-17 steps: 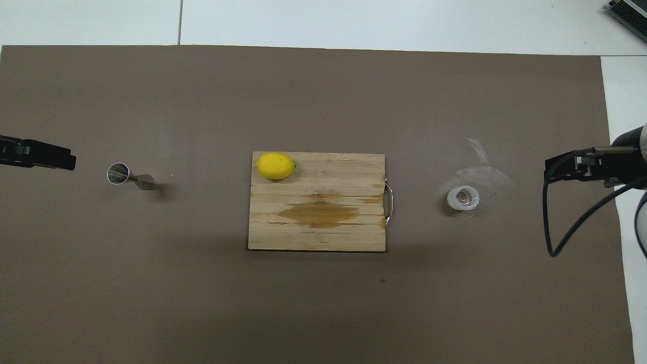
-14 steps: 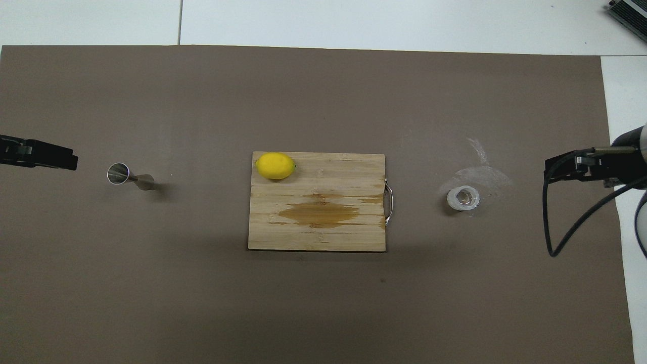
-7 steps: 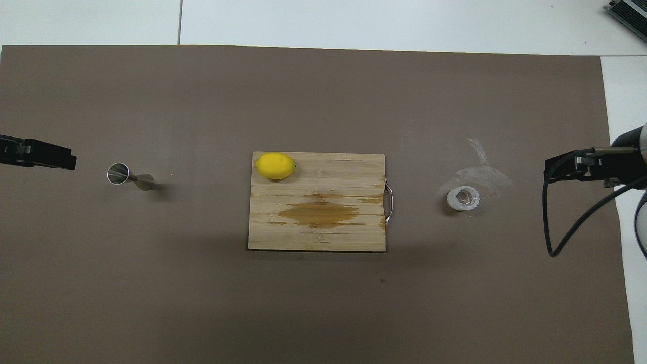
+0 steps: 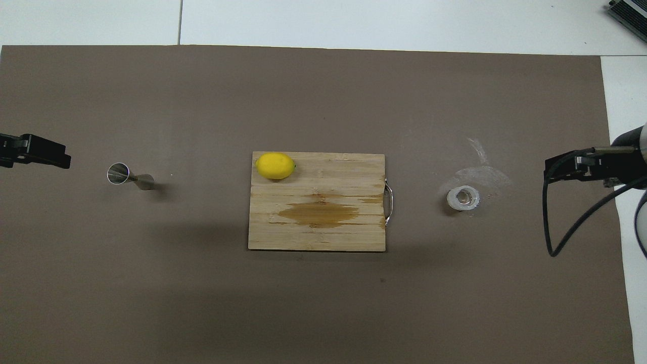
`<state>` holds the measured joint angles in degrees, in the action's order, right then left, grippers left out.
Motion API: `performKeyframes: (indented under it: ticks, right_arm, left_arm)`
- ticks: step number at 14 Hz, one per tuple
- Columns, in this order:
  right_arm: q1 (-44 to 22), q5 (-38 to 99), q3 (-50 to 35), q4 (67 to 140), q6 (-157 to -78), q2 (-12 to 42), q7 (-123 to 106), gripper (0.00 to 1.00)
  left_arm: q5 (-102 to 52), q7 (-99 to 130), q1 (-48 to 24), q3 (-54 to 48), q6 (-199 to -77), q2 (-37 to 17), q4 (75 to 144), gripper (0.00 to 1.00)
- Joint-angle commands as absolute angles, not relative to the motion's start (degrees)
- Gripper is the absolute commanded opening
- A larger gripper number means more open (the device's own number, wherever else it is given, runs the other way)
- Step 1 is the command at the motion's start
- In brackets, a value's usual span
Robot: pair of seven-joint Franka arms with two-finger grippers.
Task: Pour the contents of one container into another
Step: 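Move the left gripper toward the small metal cup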
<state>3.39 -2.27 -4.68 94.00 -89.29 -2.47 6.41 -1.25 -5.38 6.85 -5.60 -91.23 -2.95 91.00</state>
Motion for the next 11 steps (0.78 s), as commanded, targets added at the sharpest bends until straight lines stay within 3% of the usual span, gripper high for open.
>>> performKeyframes:
  ticks: [1, 11]
  right_arm:
    - [4.39, -0.97, -5.1, 94.83, -88.95, -3.43, 4.83, 1.0]
    - [4.39, -0.97, -5.1, 94.83, -88.95, -3.43, 4.83, 1.0]
  left_arm:
    - [-1.49, -4.92, 7.38, -5.8, -91.75, -6.67, 90.09, 1.0]
    - [-9.3, 2.16, 13.09, -5.89, -92.73, -14.49, 90.26, 1.0]
